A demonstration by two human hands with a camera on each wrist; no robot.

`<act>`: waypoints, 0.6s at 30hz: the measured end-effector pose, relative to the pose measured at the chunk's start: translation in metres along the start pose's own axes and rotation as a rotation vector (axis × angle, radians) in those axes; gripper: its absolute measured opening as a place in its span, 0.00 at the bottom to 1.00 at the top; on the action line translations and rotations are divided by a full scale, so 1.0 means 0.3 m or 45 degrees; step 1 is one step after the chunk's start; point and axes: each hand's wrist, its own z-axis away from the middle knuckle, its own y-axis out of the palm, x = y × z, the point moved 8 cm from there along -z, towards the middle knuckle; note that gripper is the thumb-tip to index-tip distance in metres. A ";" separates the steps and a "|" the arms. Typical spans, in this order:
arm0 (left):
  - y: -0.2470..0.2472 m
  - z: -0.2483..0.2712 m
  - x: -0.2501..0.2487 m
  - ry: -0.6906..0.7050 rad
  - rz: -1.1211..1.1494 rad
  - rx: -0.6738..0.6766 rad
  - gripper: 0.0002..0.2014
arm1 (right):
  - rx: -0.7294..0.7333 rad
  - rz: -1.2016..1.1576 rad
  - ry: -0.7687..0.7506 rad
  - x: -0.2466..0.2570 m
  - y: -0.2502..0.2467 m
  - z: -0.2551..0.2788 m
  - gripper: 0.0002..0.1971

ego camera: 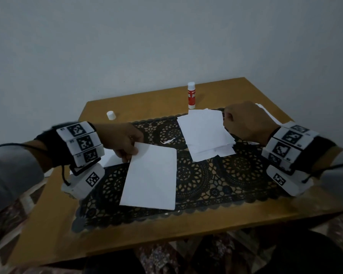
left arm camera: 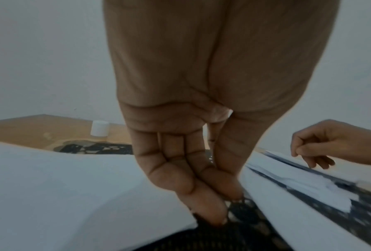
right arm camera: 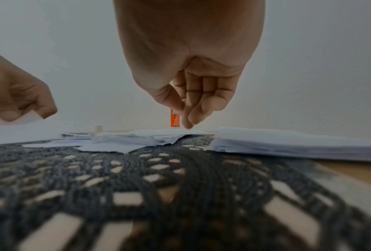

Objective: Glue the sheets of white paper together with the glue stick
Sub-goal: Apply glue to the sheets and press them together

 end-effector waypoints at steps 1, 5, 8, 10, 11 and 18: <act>0.007 0.008 -0.005 0.027 -0.064 -0.013 0.04 | 0.007 0.024 0.000 0.002 0.000 0.000 0.10; 0.017 0.033 -0.071 0.139 -0.430 -0.124 0.06 | 0.017 0.066 -0.008 0.004 0.005 -0.004 0.09; 0.008 0.031 -0.166 0.245 -0.661 -0.197 0.08 | 0.019 0.064 -0.029 0.004 0.009 -0.006 0.12; 0.000 0.020 -0.227 0.308 -0.747 -0.221 0.07 | 0.043 0.091 -0.026 0.002 0.014 -0.006 0.15; -0.006 0.017 -0.259 0.350 -0.762 -0.236 0.06 | 0.052 0.095 -0.030 0.002 0.016 -0.006 0.16; 0.000 -0.005 -0.345 0.443 -0.870 -0.184 0.16 | 0.073 0.202 -0.063 0.031 0.006 0.007 0.13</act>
